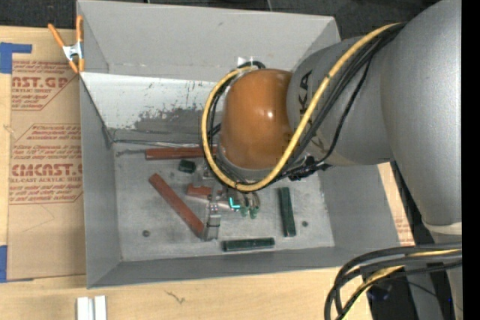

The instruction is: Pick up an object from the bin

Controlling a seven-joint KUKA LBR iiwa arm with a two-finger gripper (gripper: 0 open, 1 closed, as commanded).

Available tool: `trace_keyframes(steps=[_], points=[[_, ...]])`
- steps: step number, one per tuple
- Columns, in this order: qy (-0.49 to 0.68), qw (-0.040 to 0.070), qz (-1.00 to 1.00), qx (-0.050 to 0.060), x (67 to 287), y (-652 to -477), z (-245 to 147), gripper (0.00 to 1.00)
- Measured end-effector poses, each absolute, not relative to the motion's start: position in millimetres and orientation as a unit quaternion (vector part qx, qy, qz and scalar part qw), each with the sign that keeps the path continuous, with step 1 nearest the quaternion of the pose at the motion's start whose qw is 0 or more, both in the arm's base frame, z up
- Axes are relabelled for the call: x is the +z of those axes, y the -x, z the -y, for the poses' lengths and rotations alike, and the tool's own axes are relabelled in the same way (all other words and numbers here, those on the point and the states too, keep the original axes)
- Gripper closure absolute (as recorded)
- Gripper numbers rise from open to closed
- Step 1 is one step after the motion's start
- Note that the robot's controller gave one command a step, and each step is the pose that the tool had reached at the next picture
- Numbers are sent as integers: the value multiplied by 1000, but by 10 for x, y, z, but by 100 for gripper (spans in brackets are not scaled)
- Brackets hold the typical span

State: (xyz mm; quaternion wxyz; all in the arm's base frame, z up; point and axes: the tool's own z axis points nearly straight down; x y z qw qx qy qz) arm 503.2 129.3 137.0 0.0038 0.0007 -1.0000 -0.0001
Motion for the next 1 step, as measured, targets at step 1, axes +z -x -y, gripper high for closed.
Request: trace_keyframes(steps=[1], points=[[0, 0, 1000, -1, 1407, -5054, -1288, 0]])
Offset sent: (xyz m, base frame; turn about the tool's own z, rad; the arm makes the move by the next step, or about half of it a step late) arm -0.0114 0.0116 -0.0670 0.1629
